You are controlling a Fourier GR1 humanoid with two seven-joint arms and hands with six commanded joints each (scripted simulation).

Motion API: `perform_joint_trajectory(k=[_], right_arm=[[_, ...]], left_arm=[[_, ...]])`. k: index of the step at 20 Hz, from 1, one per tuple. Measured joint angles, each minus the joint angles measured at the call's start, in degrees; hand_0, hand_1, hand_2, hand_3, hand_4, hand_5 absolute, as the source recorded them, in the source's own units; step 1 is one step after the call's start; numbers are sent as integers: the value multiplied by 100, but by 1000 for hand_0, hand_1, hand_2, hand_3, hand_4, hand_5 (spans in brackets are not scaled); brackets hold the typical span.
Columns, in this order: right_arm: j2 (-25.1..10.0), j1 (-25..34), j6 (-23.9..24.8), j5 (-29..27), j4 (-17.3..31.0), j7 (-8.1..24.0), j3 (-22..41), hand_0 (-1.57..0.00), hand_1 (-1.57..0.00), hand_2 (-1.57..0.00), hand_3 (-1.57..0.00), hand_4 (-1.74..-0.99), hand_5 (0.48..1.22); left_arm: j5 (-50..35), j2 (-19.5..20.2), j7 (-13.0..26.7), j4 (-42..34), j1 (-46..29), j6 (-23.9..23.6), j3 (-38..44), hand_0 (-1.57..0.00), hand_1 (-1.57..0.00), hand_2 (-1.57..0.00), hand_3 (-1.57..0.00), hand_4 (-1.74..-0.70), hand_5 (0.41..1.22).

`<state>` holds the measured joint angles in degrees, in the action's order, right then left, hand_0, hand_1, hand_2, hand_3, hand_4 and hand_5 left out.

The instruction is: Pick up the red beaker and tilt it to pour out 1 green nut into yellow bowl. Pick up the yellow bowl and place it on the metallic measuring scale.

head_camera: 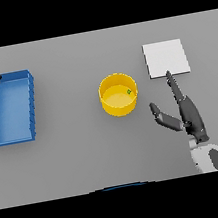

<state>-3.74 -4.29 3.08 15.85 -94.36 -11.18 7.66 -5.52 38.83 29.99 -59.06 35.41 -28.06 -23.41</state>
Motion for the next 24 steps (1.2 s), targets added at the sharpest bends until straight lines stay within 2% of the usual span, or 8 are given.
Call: perform_joint_trajectory(k=[3, 7, 9, 11, 16, 19, 22, 24], right_arm=[[12, 16, 40, 71, -33, 90, 29, 1, 1, 1, 1, -1017, 638], [-19, 30, 70, 84, 49, 121, -13, 1, 1, 1, 1, -1012, 634], [15, 20, 44, 40, 8, 97, 4, 1, 1, 1, 1, -1007, 635], [-12, -55, 36, 12, -67, 24, -11, 1, 1, 1, 1, -1004, 635], [24, -31, 64, 60, -105, 108, 26, 1, 1, 1, 1, -1009, 639], [25, -46, 83, 105, -113, 126, 44, 1, 1, 1, 1, -1019, 643], [-89, 75, 84, 307, -115, 523, 82, 1, 1, 1, 1, -1014, 666], [-374, 254, -309, 330, -45, 414, 197, 1, 1, 1, 1, -1022, 674]], left_arm=[[-48, 133, 131, -309, -239, -169, -172, -1571, -1571, -1571, -1559, -1713, 991], [25, 333, 274, -506, -381, -104, -463, -1571, -1543, -1501, -1470, -1275, 810], [-12, 402, 305, -684, -473, 17, -511, -1393, -1215, -1209, -1136, -1068, 749], [-36, 519, 271, -804, -562, 140, -523, -965, -796, -816, -768, -958, 696], [117, 469, 297, -589, -448, 540, -809, -316, -260, -267, -251, -822, 657], [138, 430, 101, -484, -422, 575, -817, -161, -133, -136, -128, -796, 649], [156, 408, -3, -480, -387, 462, -774, -82, -67, -69, -65, -773, 655], [205, 423, -68, -497, -390, 424, -792, -52, -43, -44, -41, -756, 659]])
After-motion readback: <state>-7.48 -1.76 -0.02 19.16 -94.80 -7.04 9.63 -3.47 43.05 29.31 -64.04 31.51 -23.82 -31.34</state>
